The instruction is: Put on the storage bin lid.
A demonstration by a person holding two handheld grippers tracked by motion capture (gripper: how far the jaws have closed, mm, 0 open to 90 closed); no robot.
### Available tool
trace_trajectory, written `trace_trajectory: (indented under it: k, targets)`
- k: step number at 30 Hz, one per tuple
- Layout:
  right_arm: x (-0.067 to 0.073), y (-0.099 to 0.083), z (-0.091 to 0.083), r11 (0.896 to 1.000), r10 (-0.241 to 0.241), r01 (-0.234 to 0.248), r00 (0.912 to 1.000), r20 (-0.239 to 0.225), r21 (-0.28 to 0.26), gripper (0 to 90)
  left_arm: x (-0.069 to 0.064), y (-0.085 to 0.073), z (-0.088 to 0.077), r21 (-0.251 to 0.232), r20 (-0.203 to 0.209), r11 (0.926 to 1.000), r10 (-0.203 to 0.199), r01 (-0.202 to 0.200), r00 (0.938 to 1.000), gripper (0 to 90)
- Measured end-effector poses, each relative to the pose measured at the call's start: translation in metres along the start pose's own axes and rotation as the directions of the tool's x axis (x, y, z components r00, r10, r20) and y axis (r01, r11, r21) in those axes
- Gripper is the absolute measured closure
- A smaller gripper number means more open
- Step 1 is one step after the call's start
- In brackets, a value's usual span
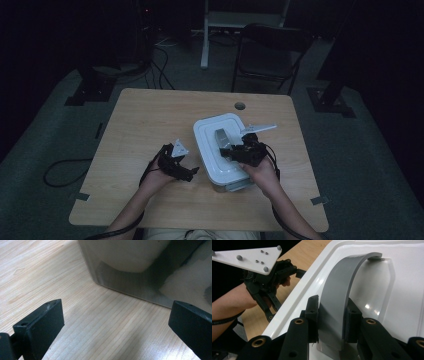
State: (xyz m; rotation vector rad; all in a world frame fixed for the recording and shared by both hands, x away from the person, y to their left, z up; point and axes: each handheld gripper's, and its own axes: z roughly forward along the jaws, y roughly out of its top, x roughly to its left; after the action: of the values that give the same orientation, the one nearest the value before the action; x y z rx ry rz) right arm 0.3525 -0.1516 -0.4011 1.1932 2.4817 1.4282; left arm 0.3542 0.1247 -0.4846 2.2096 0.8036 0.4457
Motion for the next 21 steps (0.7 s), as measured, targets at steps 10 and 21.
trace_trajectory:
  k: [10,21]
  targets:
    - [0.003,0.004,-0.009,1.0,0.012,-0.012,0.9998,0.014,-0.016,59.7,0.006,0.0,0.0,0.003,-0.006,0.9999,-0.012,0.012,0.9999,0.9]
    - [0.002,0.007,-0.025,0.999,0.001,0.0,1.0,0.003,-0.039,49.3,0.009,0.002,-0.001,-0.011,-0.005,0.9995,-0.028,0.028,0.9996,0.9]
